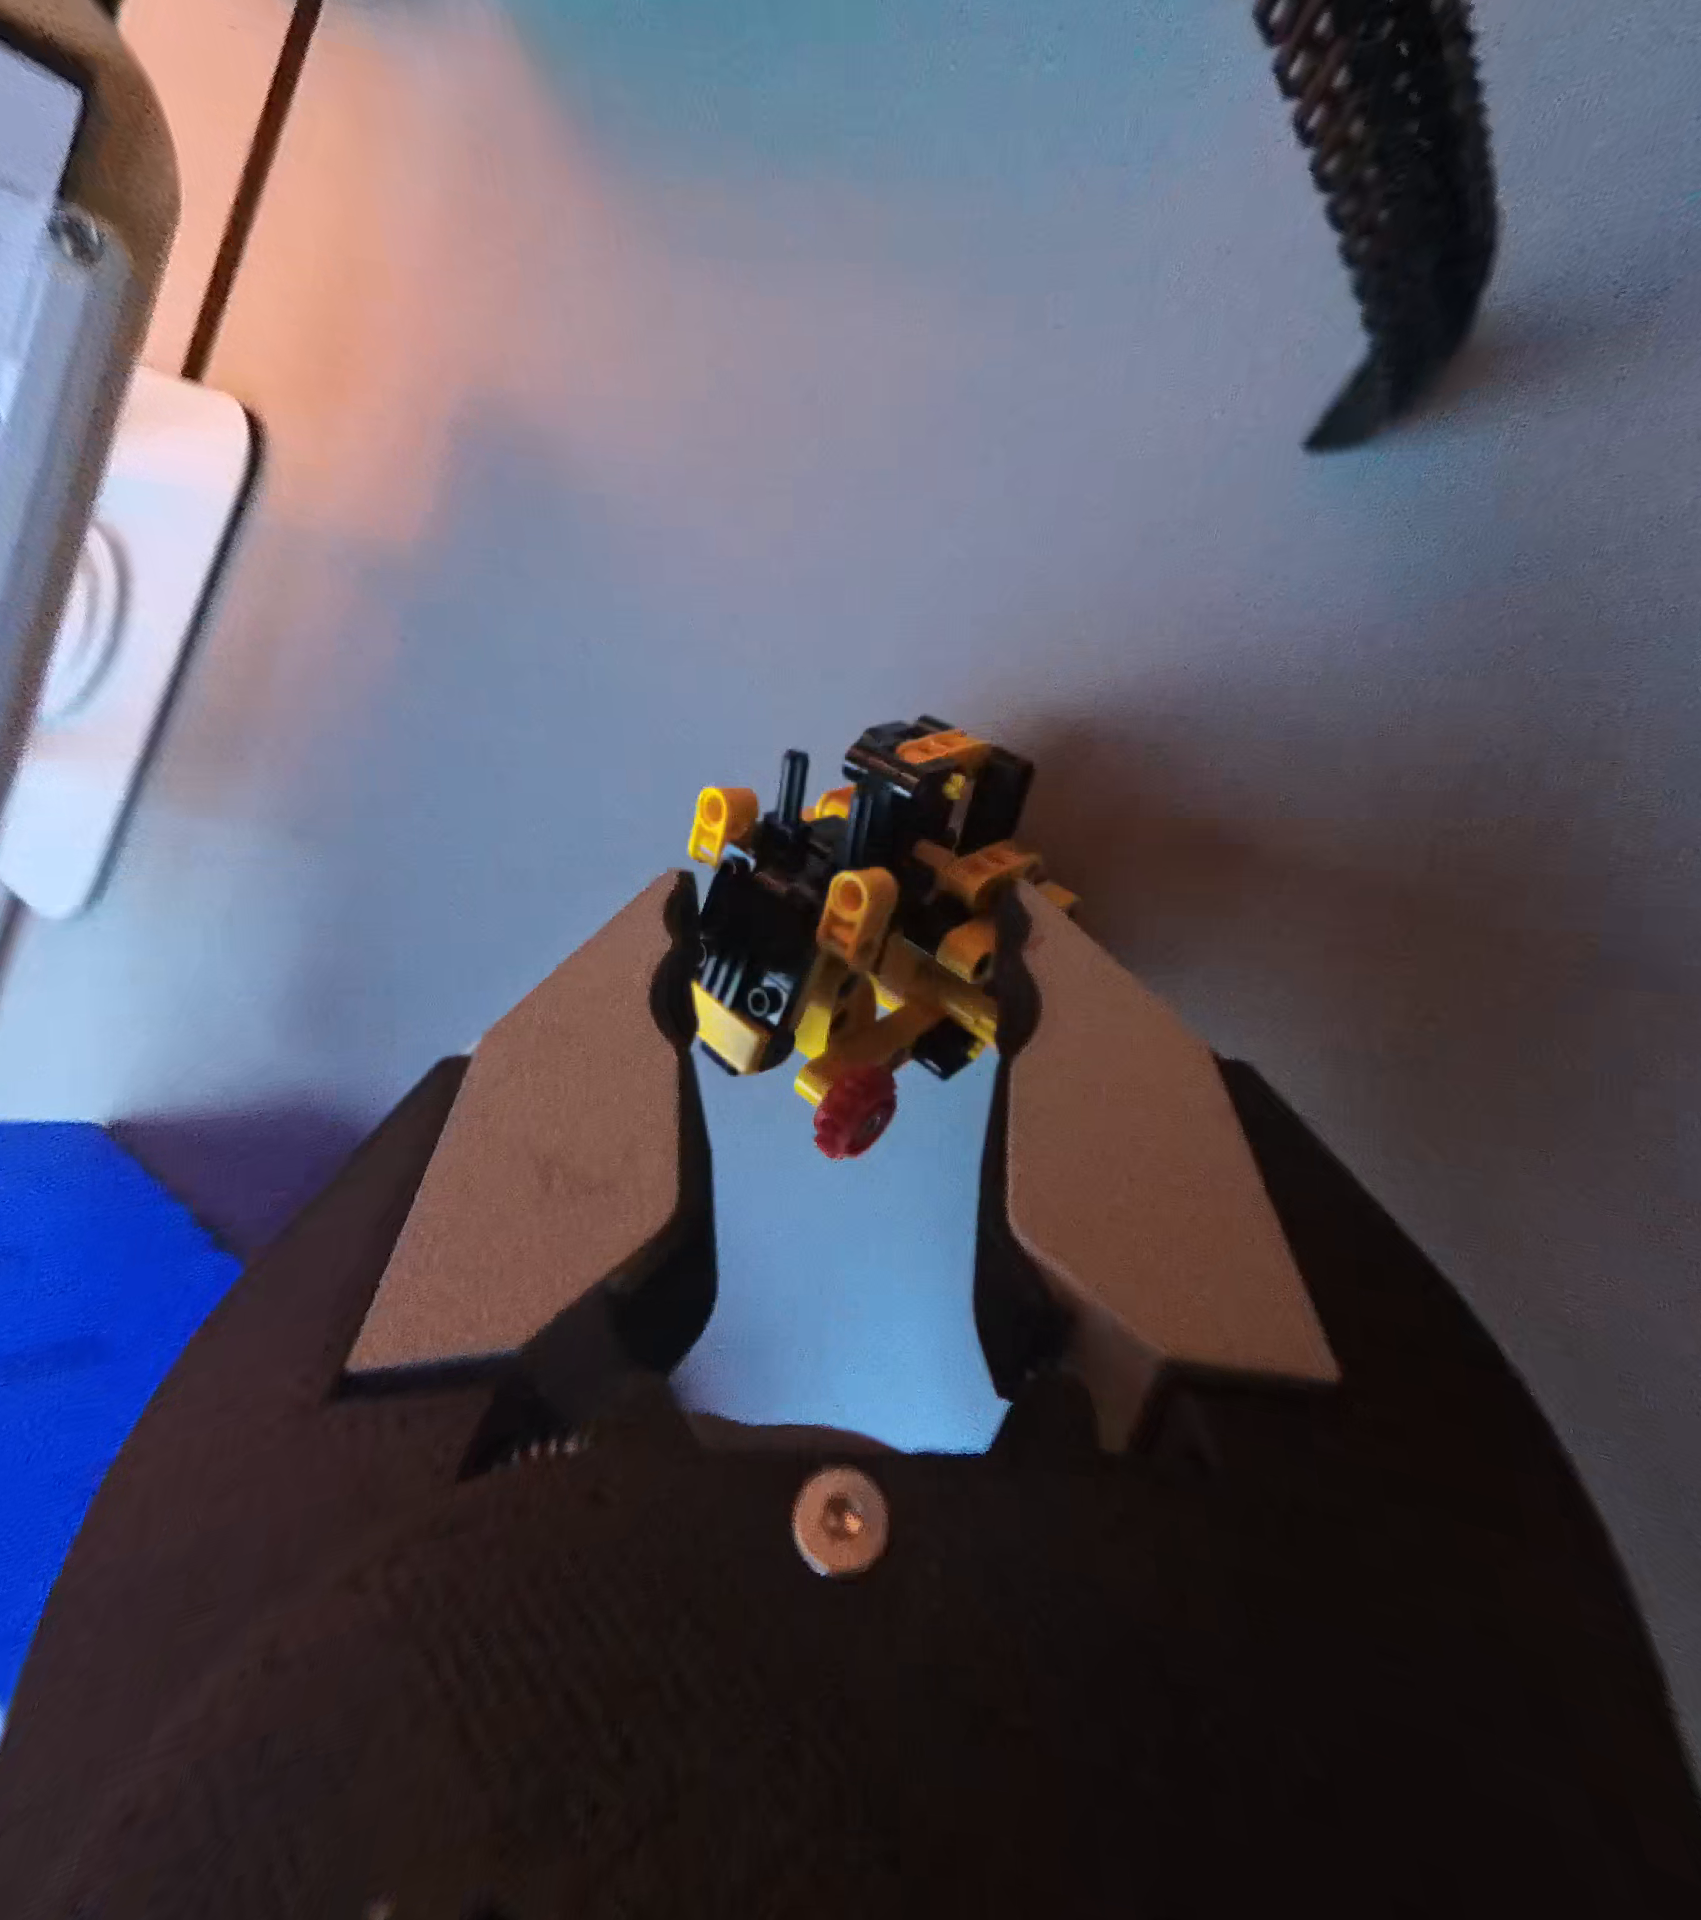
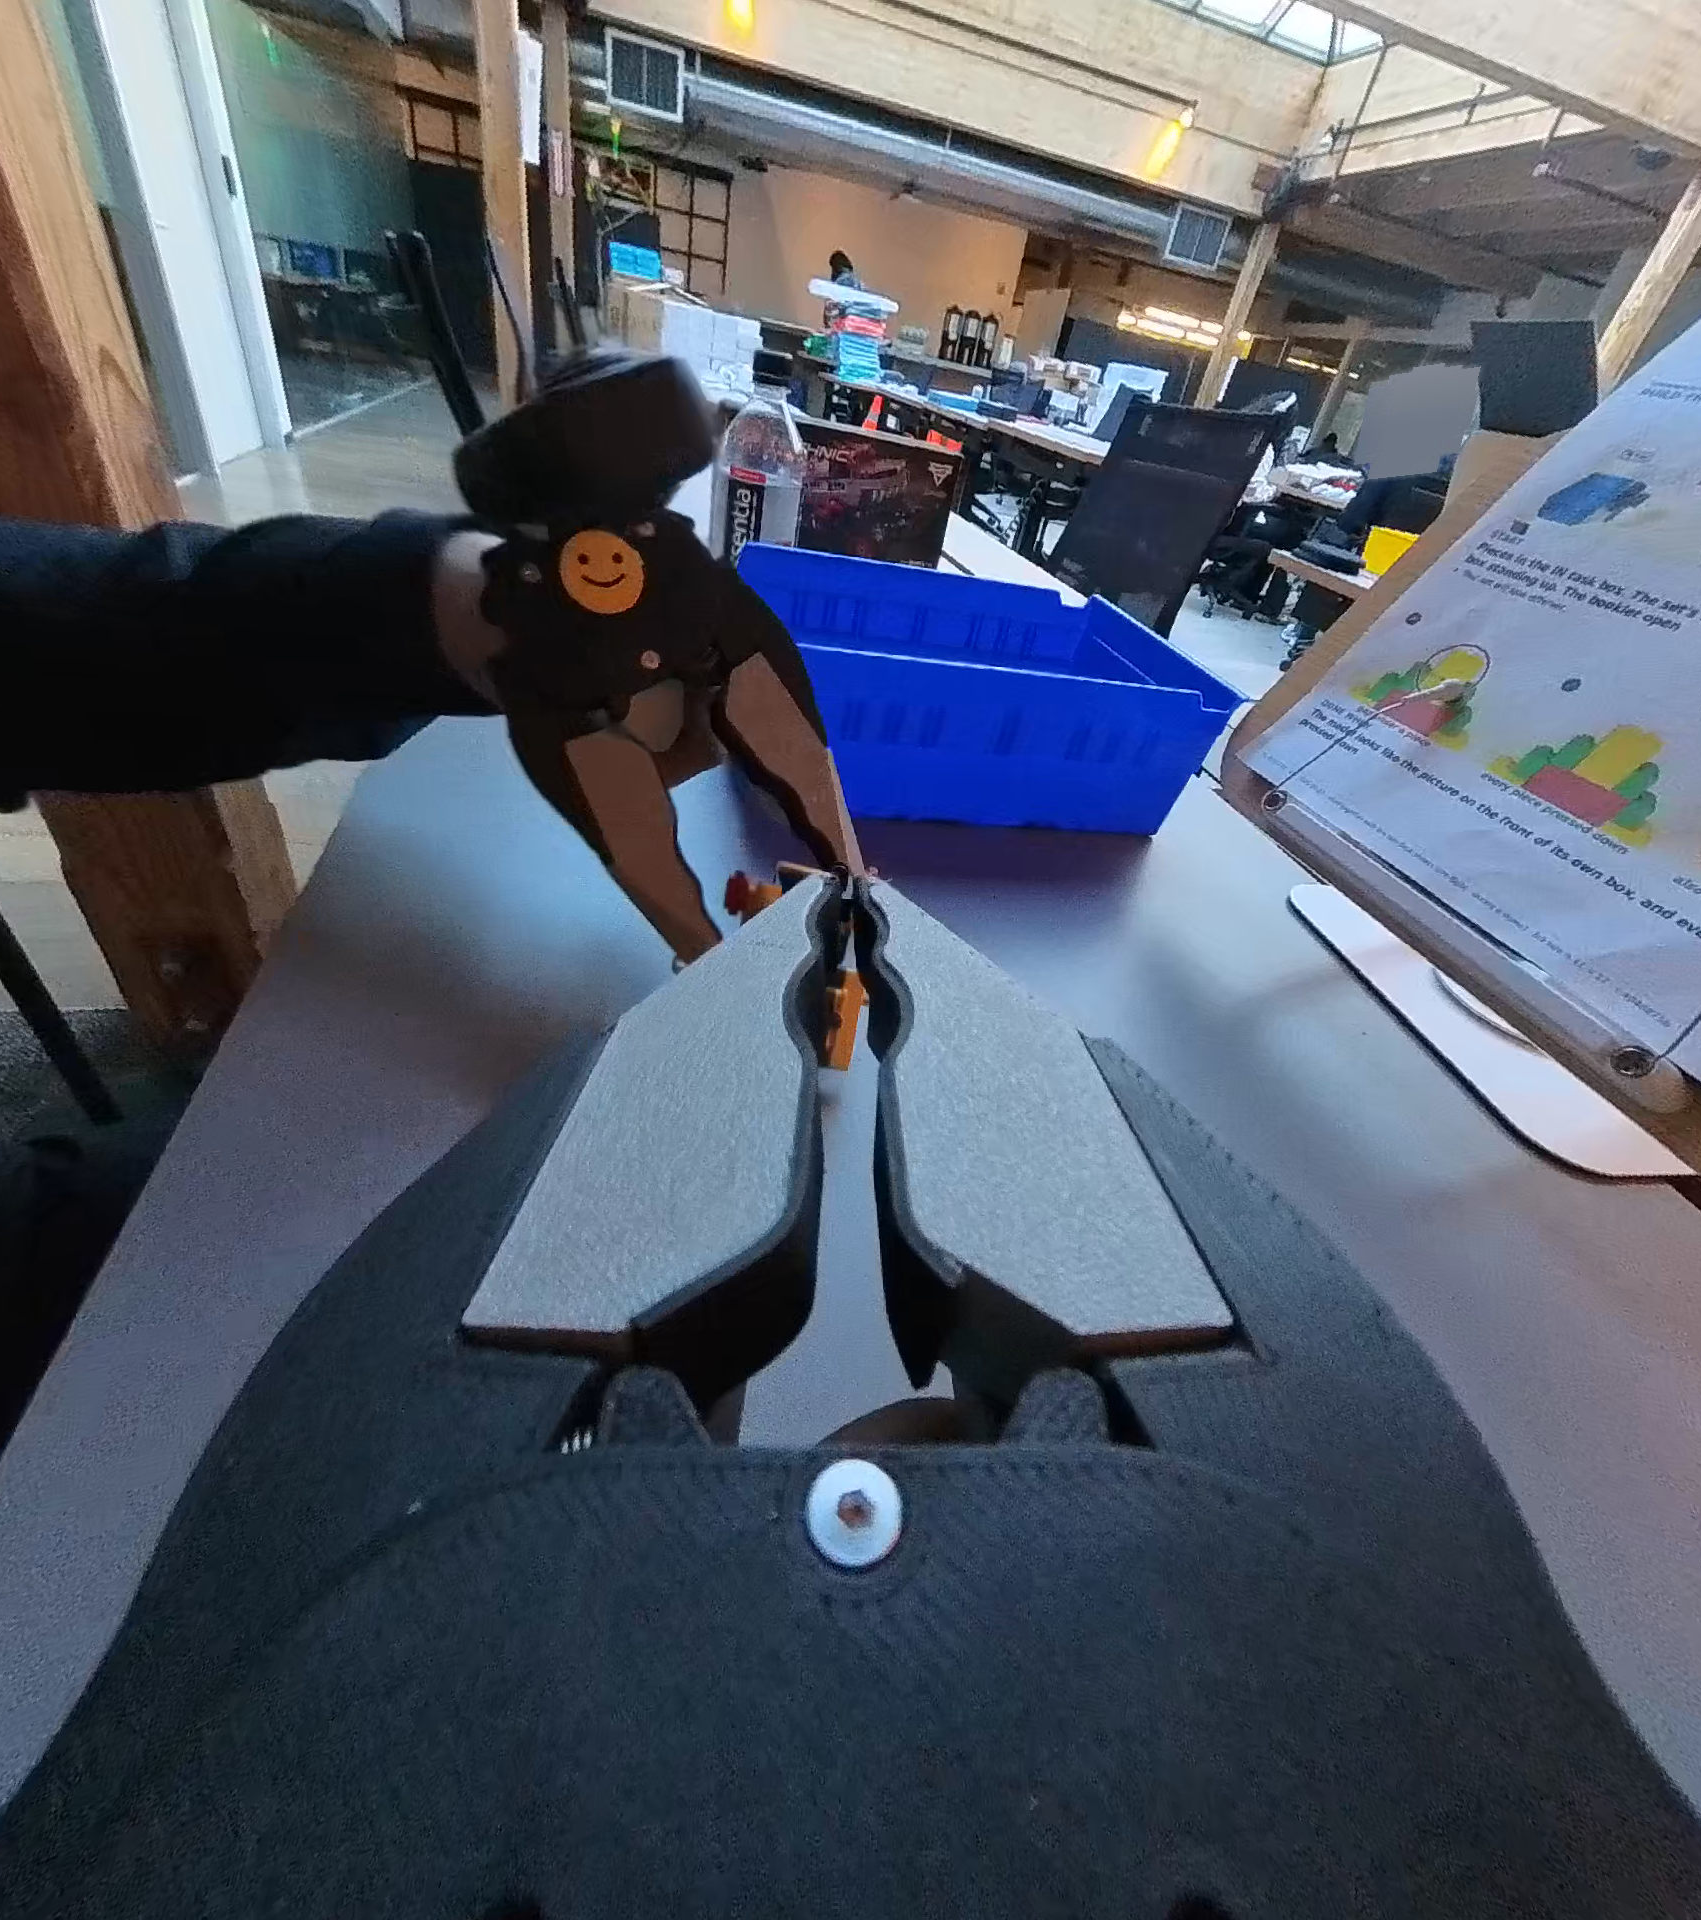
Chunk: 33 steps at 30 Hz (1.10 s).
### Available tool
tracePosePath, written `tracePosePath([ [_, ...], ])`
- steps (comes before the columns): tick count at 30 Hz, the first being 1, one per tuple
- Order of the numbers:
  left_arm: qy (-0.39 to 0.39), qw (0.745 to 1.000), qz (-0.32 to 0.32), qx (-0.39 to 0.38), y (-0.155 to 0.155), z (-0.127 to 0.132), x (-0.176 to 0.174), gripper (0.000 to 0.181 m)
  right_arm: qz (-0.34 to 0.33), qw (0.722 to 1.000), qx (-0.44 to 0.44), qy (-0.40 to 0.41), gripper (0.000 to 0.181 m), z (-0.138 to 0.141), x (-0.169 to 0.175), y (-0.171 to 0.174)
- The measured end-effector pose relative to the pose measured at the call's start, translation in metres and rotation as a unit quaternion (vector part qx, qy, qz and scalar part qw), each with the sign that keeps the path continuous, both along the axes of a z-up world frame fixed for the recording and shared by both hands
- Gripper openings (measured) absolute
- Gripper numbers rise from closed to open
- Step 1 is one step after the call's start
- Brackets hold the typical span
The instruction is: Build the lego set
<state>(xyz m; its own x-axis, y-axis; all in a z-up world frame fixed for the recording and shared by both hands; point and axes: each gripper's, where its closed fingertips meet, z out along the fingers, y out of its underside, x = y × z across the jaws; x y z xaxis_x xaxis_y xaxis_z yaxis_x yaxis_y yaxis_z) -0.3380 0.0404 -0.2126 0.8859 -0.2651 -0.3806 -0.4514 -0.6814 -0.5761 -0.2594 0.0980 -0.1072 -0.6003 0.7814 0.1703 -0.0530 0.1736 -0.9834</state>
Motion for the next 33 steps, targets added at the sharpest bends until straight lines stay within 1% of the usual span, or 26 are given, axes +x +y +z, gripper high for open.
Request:
tracePosePath([
  [2, -0.085, 0.995, 0.04, 0.025, -0.008, 0.001, -0.008, 0.054, 0.002, 1.0, 0.001, 0.003, 0.0, 0.002, 0.002, -0.001],
  [4, -0.173, 0.979, 0.093, 0.057, -0.022, -0.001, -0.022, 0.055, 0.005, 1.0, 0.003, 0.002, 0.0, 0.003, 0.003, -0.001],
  [6, -0.236, 0.96, 0.132, 0.071, -0.045, -0.004, -0.032, 0.058, 0.003, 1.0, 0.005, -0.003, 0.0, 0.002, 0.002, 0.001],
  [8, -0.253, 0.952, 0.143, 0.099, -0.066, 0.001, -0.036, 0.057, -0.004, 1.0, 0.001, -0.012, 0.0, 0.0, -0.001, 0.005],
  [11, -0.235, 0.942, 0.158, 0.181, -0.082, 0.031, -0.044, 0.06, -0.024, 0.999, 0.005, -0.029, 0.0, -0.006, -0.008, 0.013],
  [13, -0.221, 0.942, 0.157, 0.199, -0.084, 0.048, -0.043, 0.061, -0.042, 0.998, 0.019, -0.038, 0.0, -0.012, -0.013, 0.017],
  [15, -0.224, 0.944, 0.118, 0.211, -0.073, 0.066, -0.024, 0.058, -0.026, 0.999, 0.017, -0.045, 0.0, -0.013, -0.013, 0.011],
  [17, -0.218, 0.95, 0.062, 0.213, -0.047, 0.078, 0.006, 0.056, -0.011, 0.999, 0.014, -0.043, 0.0, -0.012, -0.012, 0.004],
  [19, -0.196, 0.959, 0.01, 0.203, -0.011, 0.075, 0.034, 0.061, 0.004, 0.999, 0.01, -0.037, 0.0, -0.009, -0.01, -0.002],
  [21, -0.181, 0.965, -0.042, 0.184, 0.026, 0.065, 0.06, 0.063, 0.013, 0.999, -0.004, -0.035, 0.0, -0.006, -0.009, -0.003],
  [22, -0.181, 0.966, -0.062, 0.174, 0.043, 0.058, 0.07, 0.059, 0.013, 0.999, -0.013, -0.036, 0.0, -0.006, -0.009, -0.002],
  [23, -0.186, 0.964, -0.082, 0.17, 0.059, 0.053, 0.079, 0.052, 0.015, 0.999, -0.023, -0.037, 0.0, -0.005, -0.008, 0.0],
  [24, -0.193, 0.96, -0.099, 0.177, 0.072, 0.051, 0.086, 0.041, 0.017, 0.999, -0.033, -0.038, 0.0, -0.004, -0.008, 0.003],
  [25, -0.202, 0.953, -0.111, 0.196, 0.083, 0.052, 0.089, 0.027, 0.016, 0.998, -0.042, -0.038, 0.0, -0.003, -0.007, 0.007],
  [26, -0.215, 0.944, -0.124, 0.218, 0.089, 0.056, 0.09, 0.01, 0.014, 0.998, -0.049, -0.039, 0.0, -0.003, -0.007, 0.011],
  [27, -0.233, 0.934, -0.137, 0.233, 0.09, 0.062, 0.092, 0.003, 0.013, 0.998, -0.055, -0.039, 0.0, -0.002, -0.007, 0.016],
  [29, -0.255, 0.922, -0.155, 0.245, 0.088, 0.072, 0.094, 0.001, 0.016, 0.996, -0.073, -0.038, 0.0, 0.003, -0.005, 0.023],
  [31, -0.244, 0.921, -0.151, 0.262, 0.085, 0.081, 0.085, 0.001, 0.016, 0.995, -0.087, -0.045, 0.0, 0.004, -0.004, 0.029],
  [33, -0.266, 0.919, -0.152, 0.25, 0.082, 0.085, 0.083, 0.001, 0.019, 0.995, -0.074, -0.064, 0.0, -0.003, -0.004, 0.032],
])
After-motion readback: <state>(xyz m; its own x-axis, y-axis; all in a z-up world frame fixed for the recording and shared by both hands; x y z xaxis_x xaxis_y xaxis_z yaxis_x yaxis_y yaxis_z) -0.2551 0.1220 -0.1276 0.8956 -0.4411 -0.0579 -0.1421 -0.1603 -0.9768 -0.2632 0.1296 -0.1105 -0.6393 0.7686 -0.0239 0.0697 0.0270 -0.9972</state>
